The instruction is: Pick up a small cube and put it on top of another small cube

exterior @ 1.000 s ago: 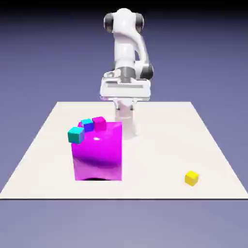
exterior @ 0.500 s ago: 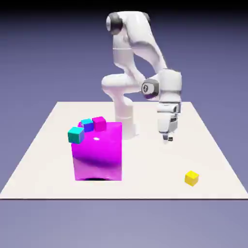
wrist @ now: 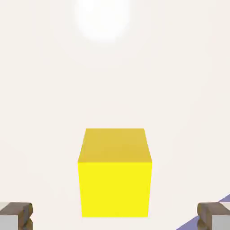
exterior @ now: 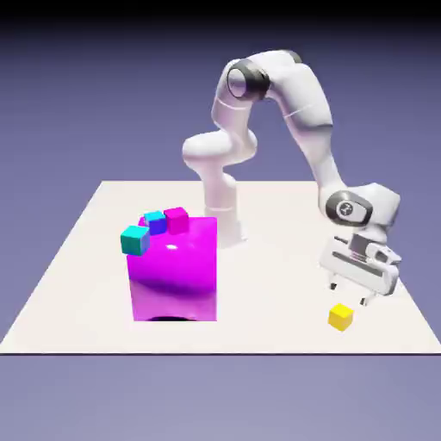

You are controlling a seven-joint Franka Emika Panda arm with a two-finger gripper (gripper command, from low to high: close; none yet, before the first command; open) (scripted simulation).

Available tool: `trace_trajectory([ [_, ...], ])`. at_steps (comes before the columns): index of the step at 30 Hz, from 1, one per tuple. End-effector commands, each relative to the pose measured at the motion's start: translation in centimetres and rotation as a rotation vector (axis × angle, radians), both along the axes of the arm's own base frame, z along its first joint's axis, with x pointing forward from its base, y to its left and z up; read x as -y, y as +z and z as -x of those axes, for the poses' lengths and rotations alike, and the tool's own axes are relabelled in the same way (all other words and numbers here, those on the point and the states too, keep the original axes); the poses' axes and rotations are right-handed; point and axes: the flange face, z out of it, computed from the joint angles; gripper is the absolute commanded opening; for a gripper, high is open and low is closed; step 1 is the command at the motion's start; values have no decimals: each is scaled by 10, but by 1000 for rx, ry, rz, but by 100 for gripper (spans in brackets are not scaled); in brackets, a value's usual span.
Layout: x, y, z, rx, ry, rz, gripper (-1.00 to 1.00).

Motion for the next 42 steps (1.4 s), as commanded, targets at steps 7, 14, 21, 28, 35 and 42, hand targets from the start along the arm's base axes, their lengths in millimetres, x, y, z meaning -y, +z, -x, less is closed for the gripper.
trace_trajectory([
  [7, 1, -7, -1, 0, 0, 0, -100],
  [14, 110, 92, -59, 96, -568, 23, -100],
  [21, 293, 184, -74, 175, -1429, 28, -100],
  [28, 437, 259, -6, 116, -2236, 13, -100],
  [35, 486, 264, 57, -1, -2629, -1, -100],
  [42, 485, 253, 60, -1, -2629, -1, 100],
])
